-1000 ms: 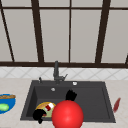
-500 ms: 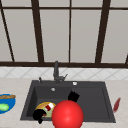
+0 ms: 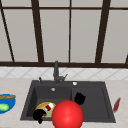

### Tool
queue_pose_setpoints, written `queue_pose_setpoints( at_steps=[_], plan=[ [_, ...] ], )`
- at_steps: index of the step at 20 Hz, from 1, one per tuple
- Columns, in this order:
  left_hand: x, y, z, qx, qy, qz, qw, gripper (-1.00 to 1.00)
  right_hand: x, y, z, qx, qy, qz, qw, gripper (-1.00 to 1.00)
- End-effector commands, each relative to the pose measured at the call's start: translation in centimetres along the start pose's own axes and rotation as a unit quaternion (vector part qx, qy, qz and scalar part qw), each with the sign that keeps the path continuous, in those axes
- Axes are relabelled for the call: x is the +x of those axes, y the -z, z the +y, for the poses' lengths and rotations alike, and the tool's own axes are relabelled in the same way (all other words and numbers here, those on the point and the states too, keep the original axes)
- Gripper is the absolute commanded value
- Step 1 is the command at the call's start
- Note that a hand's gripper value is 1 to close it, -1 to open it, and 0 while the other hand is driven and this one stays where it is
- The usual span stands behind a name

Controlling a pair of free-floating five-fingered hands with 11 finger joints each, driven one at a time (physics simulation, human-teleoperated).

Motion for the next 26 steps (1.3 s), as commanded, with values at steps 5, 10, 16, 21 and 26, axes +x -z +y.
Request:
queue_pose_setpoints(
  at_steps=[5,10,16,21,26],
  plan=[
    [0.0,0.0,0.0,0.000,0.000,0.000,1.0000,0.00,-4.8,-0.8,-1.8,0.003,-0.013,-0.007,0.9999,-1.00],
    [0.0,0.0,0.0,0.000,0.000,0.000,1.0000,0.00,-7.4,-1.3,-2.3,0.016,-0.023,-0.008,0.9996,-1.00],
    [0.0,0.0,0.0,0.000,0.000,0.000,1.0000,0.00,-10.5,-1.5,-2.4,0.030,-0.032,-0.007,0.9990,-1.00],
    [0.0,0.0,0.0,0.000,0.000,0.000,1.0000,0.00,-13.1,-1.9,-2.3,0.044,-0.038,-0.005,0.9983,-1.00],
    [0.0,0.0,0.0,0.000,0.000,0.000,1.0000,0.00,-15.6,-2.0,-1.9,0.062,-0.049,0.000,0.9969,-1.00]
  ],
)
